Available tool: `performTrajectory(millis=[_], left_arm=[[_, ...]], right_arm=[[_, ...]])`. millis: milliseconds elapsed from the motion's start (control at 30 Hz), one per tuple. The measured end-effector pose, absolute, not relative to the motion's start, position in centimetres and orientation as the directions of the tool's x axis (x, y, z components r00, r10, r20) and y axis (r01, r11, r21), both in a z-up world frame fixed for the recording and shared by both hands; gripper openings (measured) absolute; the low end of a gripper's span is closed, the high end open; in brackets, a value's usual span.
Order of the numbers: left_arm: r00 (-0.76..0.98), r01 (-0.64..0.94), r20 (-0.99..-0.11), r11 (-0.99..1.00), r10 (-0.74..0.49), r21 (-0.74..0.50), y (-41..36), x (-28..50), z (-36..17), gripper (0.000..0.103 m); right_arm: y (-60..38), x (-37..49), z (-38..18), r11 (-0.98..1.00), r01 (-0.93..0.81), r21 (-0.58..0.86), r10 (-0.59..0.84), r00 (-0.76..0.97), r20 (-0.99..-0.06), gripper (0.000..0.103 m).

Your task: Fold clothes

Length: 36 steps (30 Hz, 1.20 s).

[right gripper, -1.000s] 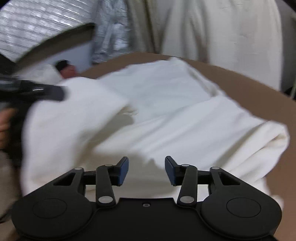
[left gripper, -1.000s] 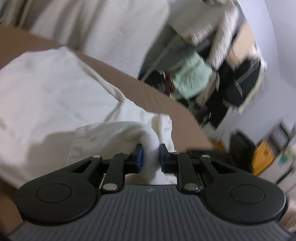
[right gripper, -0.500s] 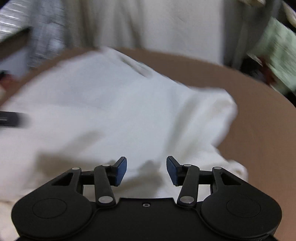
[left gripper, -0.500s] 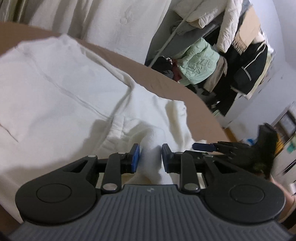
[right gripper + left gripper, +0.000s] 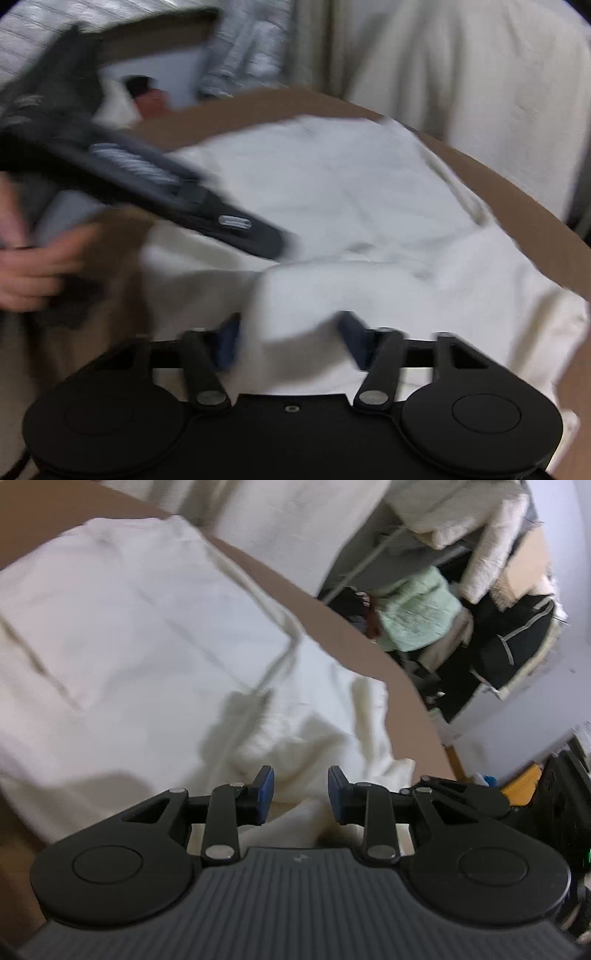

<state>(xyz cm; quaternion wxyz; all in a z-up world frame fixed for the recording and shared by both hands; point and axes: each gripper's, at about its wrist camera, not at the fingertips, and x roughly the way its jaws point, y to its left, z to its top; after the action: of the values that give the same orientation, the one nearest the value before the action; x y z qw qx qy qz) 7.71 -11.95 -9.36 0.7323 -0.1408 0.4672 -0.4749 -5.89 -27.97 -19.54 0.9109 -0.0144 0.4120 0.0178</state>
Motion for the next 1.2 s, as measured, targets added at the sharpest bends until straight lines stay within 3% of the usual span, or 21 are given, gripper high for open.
performTrajectory(millis=[100,167,233,367,533,667,700,733,767,800,933,1067,1167,1200], left_arm=[[0.059,0.584,-0.576,0.496,-0.815,-0.643,-12.3,7.5,-9.8,0.03],[0.032,0.613,-0.59,0.482,-0.807,-0.626,-13.2,6.9,-10.0,0.03],[0.007,0.653,-0.617,0.471,-0.787,-0.593,-14.7,6.2,-10.5,0.048],[-0.035,0.717,-0.669,0.448,-0.743,-0.535,-17.4,4.7,-11.7,0.048],[-0.003,0.778,-0.692,0.433,-0.722,-0.455,-17.5,3.0,-10.8,0.048],[0.009,0.8,-0.726,0.441,-0.688,-0.408,-17.4,2.1,-10.5,0.055],[0.019,0.802,-0.736,0.45,-0.677,-0.393,-17.4,1.9,-10.5,0.051],[0.043,0.804,-0.75,0.468,-0.66,-0.366,-17.4,1.8,-10.5,0.029],[0.076,0.808,-0.763,0.488,-0.641,-0.329,-17.3,1.7,-10.4,0.013],[0.108,0.81,-0.772,0.505,-0.626,-0.296,-17.1,1.7,-10.1,0.004],[0.181,0.769,-0.725,0.555,-0.665,-0.317,-14.2,2.5,-8.0,0.005],[0.218,0.695,-0.758,0.643,-0.615,-0.322,-13.2,4.7,-8.8,0.006],[0.215,0.687,-0.804,0.671,-0.555,-0.279,-13.5,4.6,-9.7,0.007],[0.223,0.692,-0.811,0.673,-0.542,-0.26,-13.6,4.3,-9.5,0.012]], right_arm=[[-31.6,-6.7,-20.1,0.978,0.085,0.191,0.088,0.66,-0.746,0.019],[-33.1,-8.0,-21.2,0.953,0.145,0.265,0.106,0.658,-0.745,0.017],[-34.0,-9.8,-22.2,0.935,0.205,0.29,0.094,0.645,-0.759,0.015],[-33.9,-12.5,-24.2,0.963,0.265,0.045,-0.111,0.544,-0.832,0.011],[-33.1,-12.5,-23.2,0.966,0.252,-0.059,-0.199,0.575,-0.793,0.009],[-32.4,-12.9,-21.1,0.958,0.251,-0.137,-0.269,0.631,-0.728,0.009],[-32.5,-13.1,-20.6,0.96,0.246,-0.131,-0.264,0.645,-0.717,0.009],[-32.5,-13.2,-20.1,0.962,0.241,-0.126,-0.258,0.659,-0.706,0.009],[-32.6,-13.3,-19.7,0.964,0.237,-0.123,-0.254,0.67,-0.698,0.008],[-32.7,-13.2,-19.8,0.964,0.236,-0.125,-0.254,0.668,-0.699,0.008],[-33.5,-13.2,-20.7,0.963,0.242,-0.121,-0.253,0.645,-0.721,0.007],[-34.0,-13.2,-22.9,0.953,0.232,-0.193,-0.296,0.583,-0.757,0.01],[-34.0,-13.4,-23.9,0.94,0.237,-0.247,-0.34,0.56,-0.756,0.038],[-33.9,-13.4,-24.0,0.937,0.232,-0.259,-0.347,0.562,-0.751,0.039]])
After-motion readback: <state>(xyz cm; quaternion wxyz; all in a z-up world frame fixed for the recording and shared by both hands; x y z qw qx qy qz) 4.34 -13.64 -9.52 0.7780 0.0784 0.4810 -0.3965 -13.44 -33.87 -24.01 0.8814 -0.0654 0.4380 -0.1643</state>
